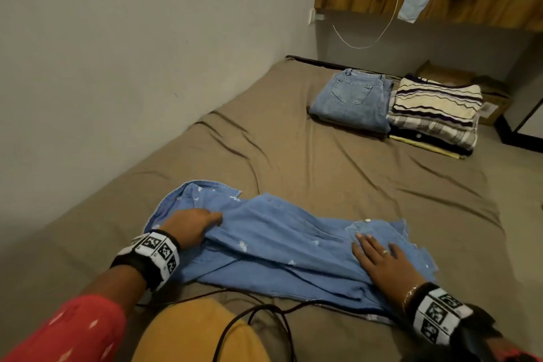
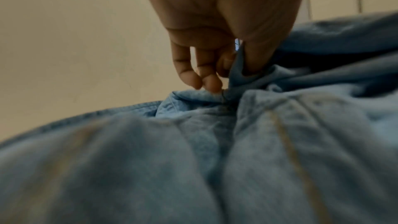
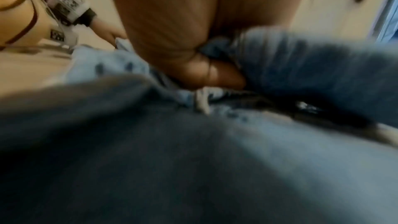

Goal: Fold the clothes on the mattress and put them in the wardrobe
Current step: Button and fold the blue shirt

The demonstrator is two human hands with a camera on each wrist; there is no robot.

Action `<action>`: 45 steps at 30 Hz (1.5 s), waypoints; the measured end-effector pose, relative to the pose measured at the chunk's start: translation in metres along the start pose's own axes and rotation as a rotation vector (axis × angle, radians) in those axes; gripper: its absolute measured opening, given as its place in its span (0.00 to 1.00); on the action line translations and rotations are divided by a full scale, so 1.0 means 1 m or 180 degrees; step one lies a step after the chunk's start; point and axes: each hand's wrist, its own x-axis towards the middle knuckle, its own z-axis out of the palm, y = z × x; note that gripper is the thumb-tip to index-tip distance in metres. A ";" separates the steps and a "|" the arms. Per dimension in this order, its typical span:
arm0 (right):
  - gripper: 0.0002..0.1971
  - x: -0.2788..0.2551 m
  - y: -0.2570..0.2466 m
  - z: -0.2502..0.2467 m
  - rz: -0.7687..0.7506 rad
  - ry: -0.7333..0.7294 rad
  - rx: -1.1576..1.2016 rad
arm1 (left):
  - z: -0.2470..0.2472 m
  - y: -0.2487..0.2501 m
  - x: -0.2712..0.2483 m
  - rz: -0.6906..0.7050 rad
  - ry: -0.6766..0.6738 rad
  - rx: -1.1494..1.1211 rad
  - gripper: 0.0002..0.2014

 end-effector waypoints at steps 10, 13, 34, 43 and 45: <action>0.73 -0.011 -0.010 -0.017 0.0271 -0.0086 0.0221 | -0.019 0.023 0.011 0.0368 0.0649 -0.2000 0.27; 0.71 -0.011 -0.016 -0.023 0.0383 -0.0059 0.0378 | -0.014 0.026 0.028 0.0388 0.0263 -0.1598 0.29; 0.73 -0.026 -0.005 -0.036 0.0891 -0.1381 0.0750 | -0.009 0.043 0.038 0.0632 -0.1049 0.0667 0.69; 0.71 -0.027 -0.003 -0.032 0.0968 -0.1420 0.0850 | -0.008 0.035 0.034 -0.0234 -0.1136 0.0276 0.39; 0.68 -0.029 -0.002 -0.030 0.0951 -0.1374 0.0751 | -0.009 0.031 0.031 -0.0322 -0.1163 0.0217 0.38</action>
